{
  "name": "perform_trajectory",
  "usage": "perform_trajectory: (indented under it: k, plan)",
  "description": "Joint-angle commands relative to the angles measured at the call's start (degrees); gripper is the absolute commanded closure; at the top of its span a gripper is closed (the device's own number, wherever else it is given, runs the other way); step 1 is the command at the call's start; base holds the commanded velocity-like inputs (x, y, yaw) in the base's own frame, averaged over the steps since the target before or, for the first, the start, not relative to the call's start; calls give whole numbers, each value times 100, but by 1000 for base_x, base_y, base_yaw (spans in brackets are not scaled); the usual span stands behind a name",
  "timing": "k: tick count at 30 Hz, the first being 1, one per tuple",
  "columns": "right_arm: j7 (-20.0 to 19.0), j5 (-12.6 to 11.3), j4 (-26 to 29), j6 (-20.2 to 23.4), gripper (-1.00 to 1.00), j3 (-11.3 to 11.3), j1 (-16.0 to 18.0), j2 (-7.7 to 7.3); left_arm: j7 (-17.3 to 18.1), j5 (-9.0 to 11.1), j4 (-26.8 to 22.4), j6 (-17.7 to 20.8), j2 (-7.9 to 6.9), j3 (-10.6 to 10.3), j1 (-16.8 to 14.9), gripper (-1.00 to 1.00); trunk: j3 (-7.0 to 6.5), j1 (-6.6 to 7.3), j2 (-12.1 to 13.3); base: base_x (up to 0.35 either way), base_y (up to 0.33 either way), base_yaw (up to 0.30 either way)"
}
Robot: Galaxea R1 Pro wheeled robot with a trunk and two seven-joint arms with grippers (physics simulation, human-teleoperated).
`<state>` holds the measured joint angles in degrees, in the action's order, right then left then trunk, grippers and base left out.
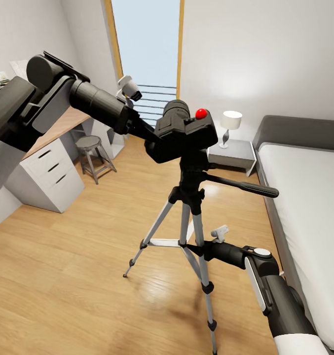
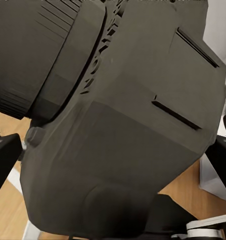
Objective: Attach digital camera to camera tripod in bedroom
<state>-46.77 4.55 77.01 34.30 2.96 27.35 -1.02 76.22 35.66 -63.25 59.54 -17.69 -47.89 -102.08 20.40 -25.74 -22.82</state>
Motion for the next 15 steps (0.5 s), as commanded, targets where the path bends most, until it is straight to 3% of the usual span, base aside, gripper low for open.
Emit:
perform_trajectory:
  k: [1,9,15]
  plan:
    - [-43,380,7,-29,100,11,7,5,16,7,-26,46,-2,-185,-10,100,11,-4,-10,0,0,0]
    - [-43,380,7,-29,100,11,7,5,16,12,-84,46,-10,-150,-54,100,11,-4,-10,0,0,0]
    - [-43,380,7,-29,100,11,7,5,16,14,-90,46,6,-143,-346,100,11,-4,-10,0,0,0]
